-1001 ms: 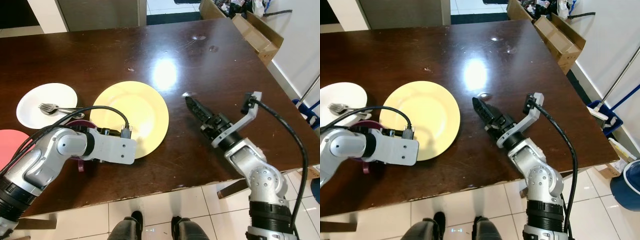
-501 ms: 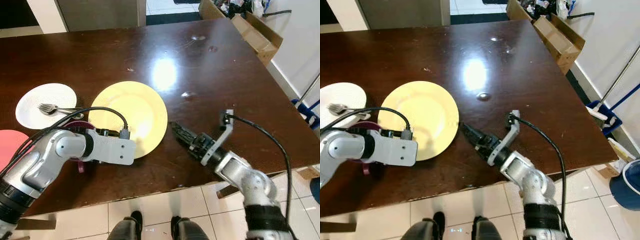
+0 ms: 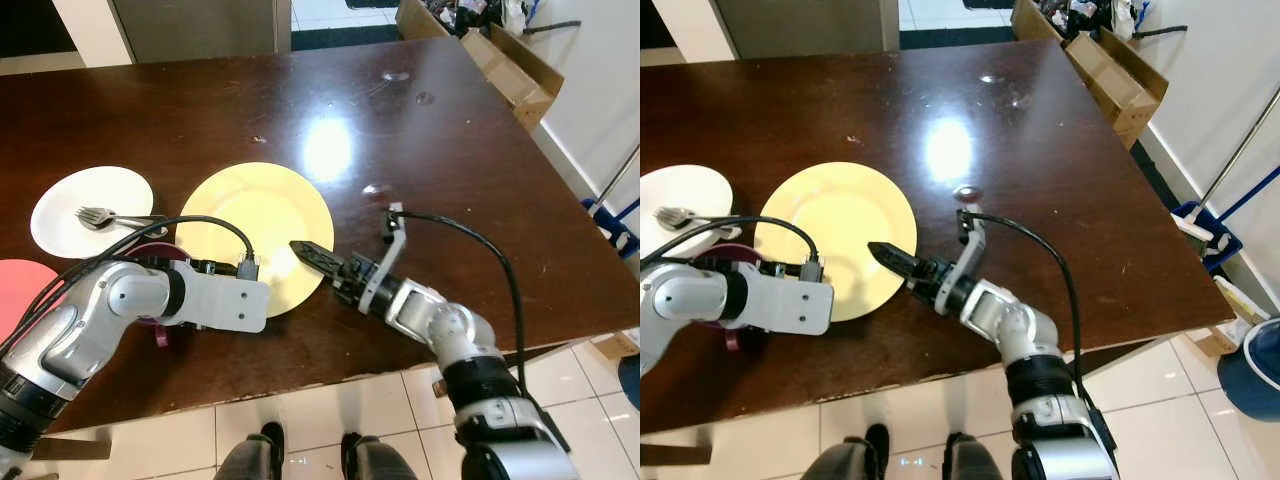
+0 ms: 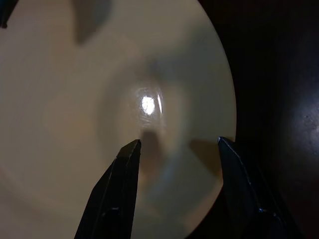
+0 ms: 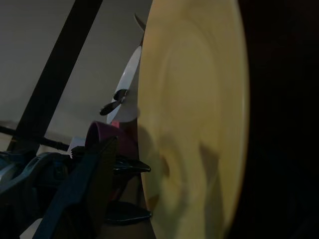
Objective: Setting the table
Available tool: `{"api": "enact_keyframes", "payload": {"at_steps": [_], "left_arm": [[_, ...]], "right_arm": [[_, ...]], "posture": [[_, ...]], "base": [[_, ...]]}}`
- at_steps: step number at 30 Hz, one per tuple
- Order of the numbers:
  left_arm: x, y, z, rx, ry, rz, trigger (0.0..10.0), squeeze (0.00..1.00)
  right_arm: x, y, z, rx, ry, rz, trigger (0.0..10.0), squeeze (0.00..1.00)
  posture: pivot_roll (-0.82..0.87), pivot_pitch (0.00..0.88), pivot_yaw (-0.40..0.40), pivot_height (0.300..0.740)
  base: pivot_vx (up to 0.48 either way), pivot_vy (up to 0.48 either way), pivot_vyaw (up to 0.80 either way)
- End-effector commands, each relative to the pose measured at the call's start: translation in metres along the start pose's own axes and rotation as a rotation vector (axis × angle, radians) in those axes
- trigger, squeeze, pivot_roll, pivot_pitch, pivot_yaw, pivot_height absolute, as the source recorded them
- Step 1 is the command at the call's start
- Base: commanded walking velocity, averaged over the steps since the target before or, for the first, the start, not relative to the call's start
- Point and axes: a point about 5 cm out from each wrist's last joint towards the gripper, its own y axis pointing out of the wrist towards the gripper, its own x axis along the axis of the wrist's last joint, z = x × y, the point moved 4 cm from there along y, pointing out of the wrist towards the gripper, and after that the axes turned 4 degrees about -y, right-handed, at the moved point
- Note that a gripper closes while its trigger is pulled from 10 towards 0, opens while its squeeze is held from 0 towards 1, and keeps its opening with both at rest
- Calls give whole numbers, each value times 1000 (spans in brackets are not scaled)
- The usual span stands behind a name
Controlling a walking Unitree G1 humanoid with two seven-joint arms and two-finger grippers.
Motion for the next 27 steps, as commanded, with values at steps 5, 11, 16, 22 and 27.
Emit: {"api": "enact_keyframes", "payload": {"at_steps": [5,11,16,22,27], "left_arm": [[-5,4,-15,-57,-15,26,10000,0],[-4,4,-17,-62,-17,24,10000,0],[-5,3,-19,-71,-18,25,10000,0],[-3,4,-16,-52,-30,16,10000,0],[10,4,5,39,-129,-71,10000,0]], "right_arm": [[-8,9,5,65,8,20,824,0],[0,12,14,144,11,-28,0,0],[7,12,23,225,12,-72,0,0],[8,13,21,218,8,-79,0,0],[9,10,19,209,8,-92,0,0]], "posture": [[-3,169,27,740],[-6,175,27,740],[-5,175,28,740],[-5,175,28,740],[-15,178,28,740]], "base": [[0,0,0],[0,0,0],[0,0,0],[0,0,0],[0,0,0]]}}
